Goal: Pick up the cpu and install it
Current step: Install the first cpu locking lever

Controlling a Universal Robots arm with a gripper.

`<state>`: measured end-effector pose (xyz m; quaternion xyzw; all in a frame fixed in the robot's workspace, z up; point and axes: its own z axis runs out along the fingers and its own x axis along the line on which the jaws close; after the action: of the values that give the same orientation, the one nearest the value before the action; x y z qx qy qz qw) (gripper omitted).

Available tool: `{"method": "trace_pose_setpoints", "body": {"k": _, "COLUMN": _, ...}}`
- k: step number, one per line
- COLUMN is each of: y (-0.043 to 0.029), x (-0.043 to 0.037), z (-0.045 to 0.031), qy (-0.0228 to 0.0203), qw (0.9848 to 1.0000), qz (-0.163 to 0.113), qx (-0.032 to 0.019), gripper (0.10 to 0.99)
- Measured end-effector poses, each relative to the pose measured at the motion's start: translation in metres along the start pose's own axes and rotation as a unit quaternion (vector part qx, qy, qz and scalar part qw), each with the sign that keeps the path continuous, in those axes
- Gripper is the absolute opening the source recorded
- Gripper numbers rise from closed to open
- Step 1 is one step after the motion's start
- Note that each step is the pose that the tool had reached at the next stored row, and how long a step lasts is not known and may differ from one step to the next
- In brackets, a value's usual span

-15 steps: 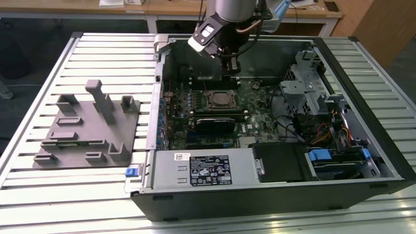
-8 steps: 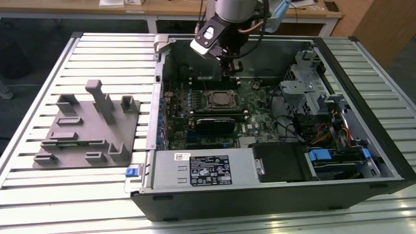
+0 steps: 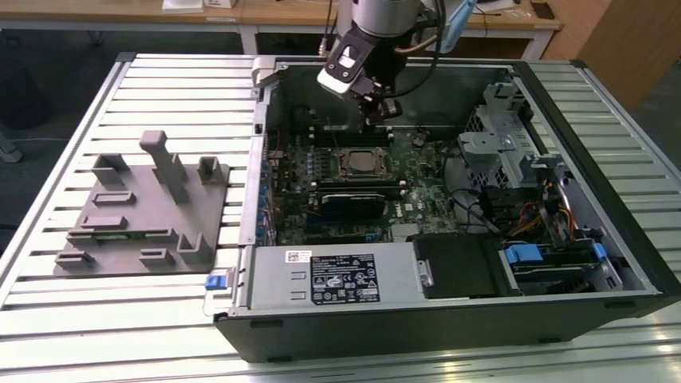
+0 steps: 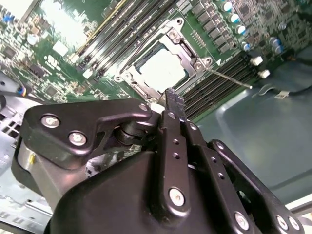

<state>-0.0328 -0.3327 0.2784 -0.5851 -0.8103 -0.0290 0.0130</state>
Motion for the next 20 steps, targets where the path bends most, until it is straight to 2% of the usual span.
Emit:
{"method": "trace_pose_setpoints", "body": {"k": 5, "y": 0.0, "x": 0.0, "z": 0.0, "qy": 0.0012, "qw": 0.9993, "qz": -0.037, "qx": 0.002, "gripper": 0.106}}
{"method": "trace_pose_setpoints", "body": {"k": 10, "y": 0.0, "x": 0.0, "z": 0.0, "qy": 0.0023, "qw": 0.9972, "qz": -0.074, "qx": 0.004, "gripper": 0.106}}
{"method": "trace_pose_setpoints", "body": {"k": 15, "y": 0.0, "x": 0.0, "z": 0.0, "qy": 0.0035, "qw": 0.9939, "qz": -0.11, "qx": 0.006, "gripper": 0.106}}
{"method": "trace_pose_setpoints", "body": {"k": 20, "y": 0.0, "x": 0.0, "z": 0.0, "qy": 0.0046, "qw": 0.9894, "qz": -0.145, "qx": 0.0079, "gripper": 0.106}}
